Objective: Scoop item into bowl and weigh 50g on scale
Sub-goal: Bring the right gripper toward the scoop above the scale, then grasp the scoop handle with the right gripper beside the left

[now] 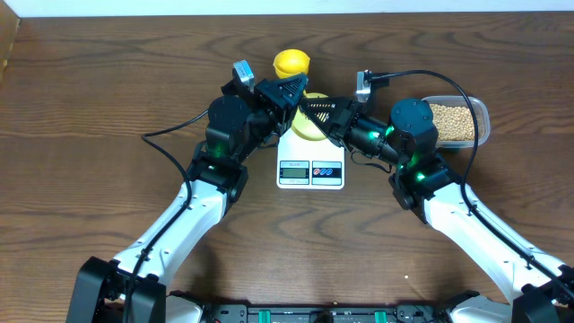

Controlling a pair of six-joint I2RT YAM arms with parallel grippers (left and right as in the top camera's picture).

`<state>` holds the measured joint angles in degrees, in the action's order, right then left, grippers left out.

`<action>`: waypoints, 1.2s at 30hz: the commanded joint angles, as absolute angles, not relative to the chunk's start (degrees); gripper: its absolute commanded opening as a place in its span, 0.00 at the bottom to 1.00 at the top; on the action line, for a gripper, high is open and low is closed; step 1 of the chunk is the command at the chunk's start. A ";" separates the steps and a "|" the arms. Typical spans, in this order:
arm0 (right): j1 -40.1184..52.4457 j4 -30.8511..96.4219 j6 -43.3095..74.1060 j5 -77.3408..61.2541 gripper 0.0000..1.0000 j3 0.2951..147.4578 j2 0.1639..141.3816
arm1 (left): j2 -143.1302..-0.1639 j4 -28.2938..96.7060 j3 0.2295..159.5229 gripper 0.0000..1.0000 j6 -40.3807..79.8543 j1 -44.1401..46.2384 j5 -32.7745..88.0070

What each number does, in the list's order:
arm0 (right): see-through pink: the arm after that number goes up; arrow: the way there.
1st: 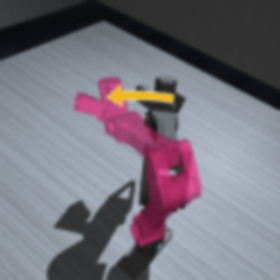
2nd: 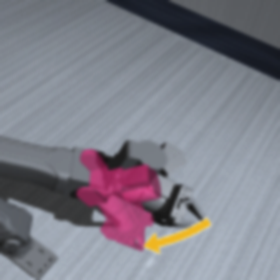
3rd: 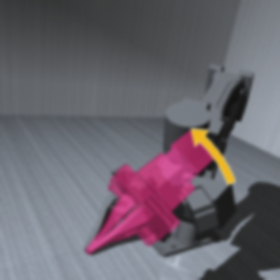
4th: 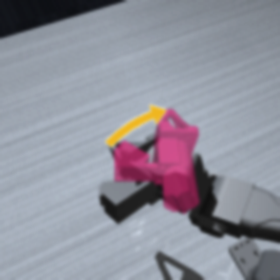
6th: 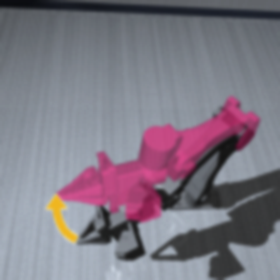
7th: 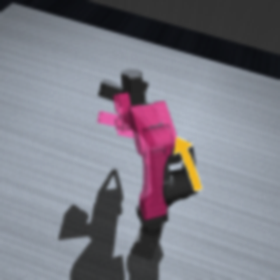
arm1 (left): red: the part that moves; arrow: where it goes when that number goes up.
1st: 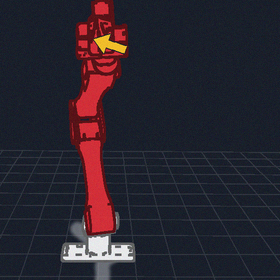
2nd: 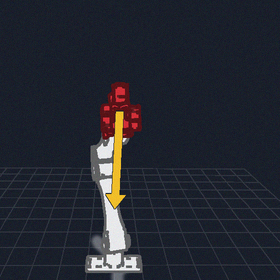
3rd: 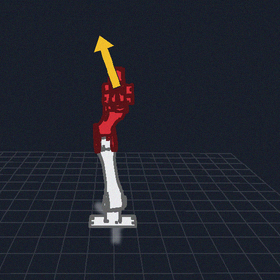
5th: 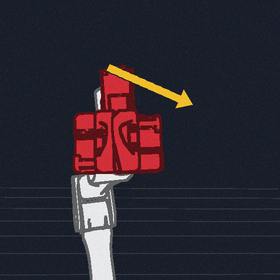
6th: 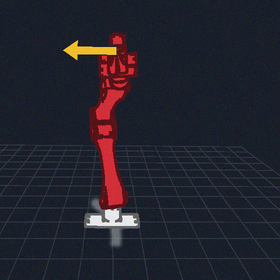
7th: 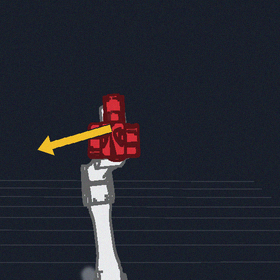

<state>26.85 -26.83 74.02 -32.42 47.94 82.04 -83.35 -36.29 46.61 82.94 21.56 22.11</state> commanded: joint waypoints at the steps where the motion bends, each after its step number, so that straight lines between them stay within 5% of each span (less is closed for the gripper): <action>1: 27.22 -27.59 73.73 -31.64 0.33 48.84 82.15 | -82.72 -36.47 46.74 0.07 81.21 21.74 21.78; 13: 28.08 -27.66 73.71 -31.40 0.28 48.84 82.15 | -82.72 -36.32 46.74 0.07 80.66 23.16 21.76; 26: 28.08 -27.64 73.71 -31.66 0.14 48.84 82.15 | -82.72 -36.32 46.74 0.07 80.66 23.33 21.37; 30: 28.08 -27.64 73.69 -31.66 0.02 48.84 82.15 | -82.72 -36.32 46.74 0.08 80.66 23.33 21.34; 36: 28.08 -27.66 73.03 -31.64 0.01 48.84 82.15 | -82.72 -36.29 46.74 0.08 80.64 23.33 21.37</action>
<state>26.89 -27.07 74.32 -31.51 47.92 82.04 -83.35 -36.32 46.61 82.06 22.83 20.99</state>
